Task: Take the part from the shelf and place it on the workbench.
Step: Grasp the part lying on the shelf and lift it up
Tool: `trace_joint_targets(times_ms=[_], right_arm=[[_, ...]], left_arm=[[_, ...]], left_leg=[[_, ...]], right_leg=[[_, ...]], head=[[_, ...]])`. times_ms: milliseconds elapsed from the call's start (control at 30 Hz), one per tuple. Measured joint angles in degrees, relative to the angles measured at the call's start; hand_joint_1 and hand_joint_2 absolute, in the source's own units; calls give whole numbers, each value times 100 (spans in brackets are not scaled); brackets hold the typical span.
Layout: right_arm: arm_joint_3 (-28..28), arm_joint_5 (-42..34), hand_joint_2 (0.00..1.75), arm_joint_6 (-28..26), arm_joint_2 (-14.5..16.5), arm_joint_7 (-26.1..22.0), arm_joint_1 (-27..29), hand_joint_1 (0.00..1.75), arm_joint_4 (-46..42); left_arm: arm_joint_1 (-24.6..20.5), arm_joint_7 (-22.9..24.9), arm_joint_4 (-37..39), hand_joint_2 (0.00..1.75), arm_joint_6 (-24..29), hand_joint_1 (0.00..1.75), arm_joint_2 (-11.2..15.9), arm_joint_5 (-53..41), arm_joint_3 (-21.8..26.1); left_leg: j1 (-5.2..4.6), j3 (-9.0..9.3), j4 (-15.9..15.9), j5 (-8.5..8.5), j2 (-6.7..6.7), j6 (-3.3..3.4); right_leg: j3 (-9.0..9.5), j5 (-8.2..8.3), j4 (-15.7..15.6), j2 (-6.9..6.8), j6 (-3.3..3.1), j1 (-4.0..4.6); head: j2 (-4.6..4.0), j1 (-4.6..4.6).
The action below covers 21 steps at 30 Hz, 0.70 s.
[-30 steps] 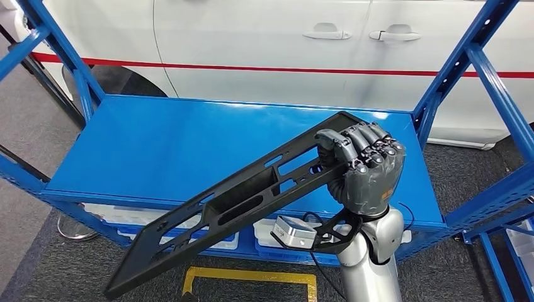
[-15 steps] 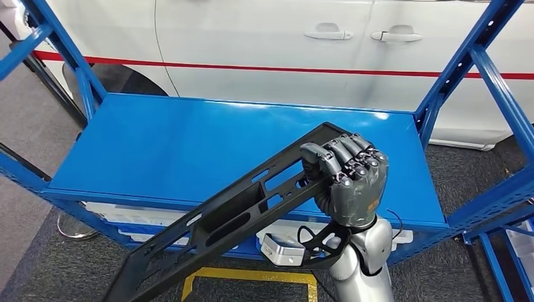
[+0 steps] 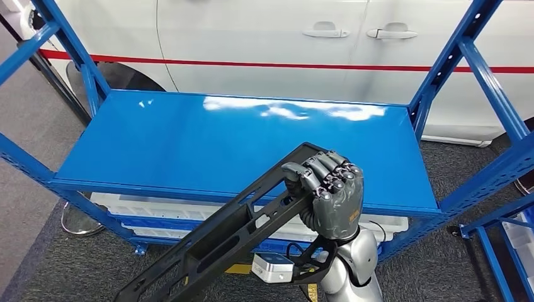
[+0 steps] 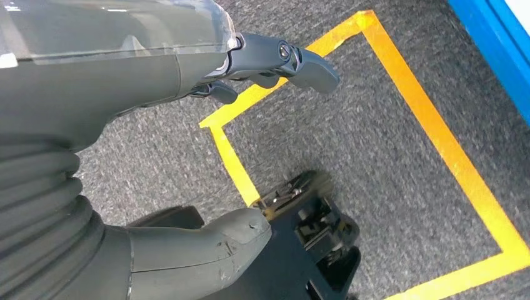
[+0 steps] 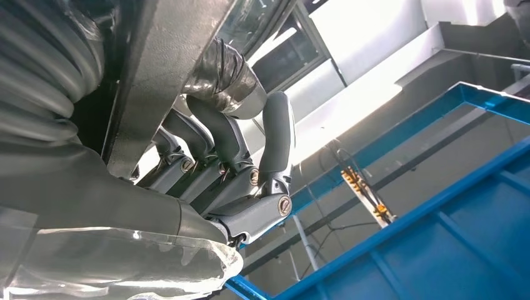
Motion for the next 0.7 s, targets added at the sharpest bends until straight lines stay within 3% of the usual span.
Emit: trace_joint_targets(times_ms=[67, 100, 167, 200, 233, 267, 333, 400, 433, 467, 533, 567, 600, 667, 700], right_arm=[[4, -55, 175, 1, 15, -48, 13, 175, 51], [9, -73, 175, 2, 21, -51, 13, 175, 77], [32, -68, 175, 2, 27, -33, 3, 175, 138], [45, -58, 175, 2, 27, -23, -2, 175, 171], [57, -46, 175, 2, 27, -12, -7, 175, 205], [67, -33, 175, 2, 27, 0, -10, 175, 232], [88, 12, 175, 2, 27, 36, -18, 175, 271], [108, 65, 175, 1, 28, 63, -26, 175, 283], [119, 86, 175, 0, 28, 69, -31, 175, 284], [133, 109, 175, -1, 29, 74, -38, 175, 284], [158, 155, 175, -1, 28, 88, -49, 175, 284], [164, 173, 175, -1, 27, 106, -55, 175, 283], [167, 182, 175, -1, 26, 135, -61, 175, 283], [176, 184, 175, -1, 22, 223, -83, 175, 285], [180, 182, 175, -1, 20, 265, -97, 175, 287]], left_arm=[[8, 9, 0, 175, -1, 0, 2, 14, -5], [13, 15, 0, 175, -3, 0, 2, 23, -7], [13, 25, 0, 175, -8, 0, 0, 38, -10], [11, 28, 0, 175, -9, 0, -1, 43, -11], [8, 32, 0, 175, -10, 0, 0, 47, -11], [8, 38, 0, 175, -11, 0, 1, 51, -11], [2, 57, 0, 175, -15, 0, 3, 55, -13], [-20, 75, 0, 175, -19, 0, 5, 57, -18], [-31, 80, 0, 175, -20, 0, 5, 60, -20], [-40, 84, 0, 175, -20, 0, 7, 67, -22], [-44, 84, 0, 175, -20, 0, 10, 86, -22], [-51, 80, 0, 175, -20, 0, 12, 96, -22], [-63, 70, -1, 175, -21, 0, 13, 105, -22], [-99, 38, -2, 175, -33, 0, 14, 122, -22], [-113, 26, -2, 175, -41, 0, 15, 129, -22]], left_leg=[[12, -84, 90, -129, -6, -66], [19, -166, 271, -337, -7, -94], [36, -379, 933, -898, -3, -137], [40, -449, 1282, -1082, -2, -148], [41, -456, 1518, -1143, -1, -151], [40, -375, 1572, -1083, -1, -145], [36, 105, 1090, -802, -3, -111], [11, 708, 262, -736, -7, -64], [-5, 875, -6, -768, -10, -39], [-24, 941, -146, -797, -11, -13], [-21, 891, -199, -706, 3, 55], [-9, 853, -216, -641, 18, 99], [6, 797, -235, -568, 34, 144], [9, 637, -231, -426, 53, 201], [3, 540, -221, -358, 57, 207]], right_leg=[[-82, 97, -34, -19, -83, -21], [-141, 157, -47, -30, -121, -35], [-281, 267, -47, -43, -166, -29], [-358, 322, -43, -50, -170, -20], [-436, 378, -36, -55, -171, -11], [-512, 428, -27, -59, -168, -6], [-648, 525, 0, -62, -151, -2], [-727, 604, 24, -61, -110, 8], [-740, 648, 23, -64, -82, 8], [-747, 698, 13, -66, -49, 7], [-757, 773, -9, -62, 18, -3], [-795, 693, 42, -54, 46, -5], [-858, 504, 185, -46, 70, -9], [-1051, -92, 804, -38, 106, -25], [-1130, -308, 1177, -38, 123, -31]], head=[[0, -2], [0, -3], [0, -4], [0, -4], [0, -4], [0, -4], [0, -4], [0, -4], [0, -3], [0, -3], [0, -3], [0, -2], [0, -2], [0, -1], [0, -2]])
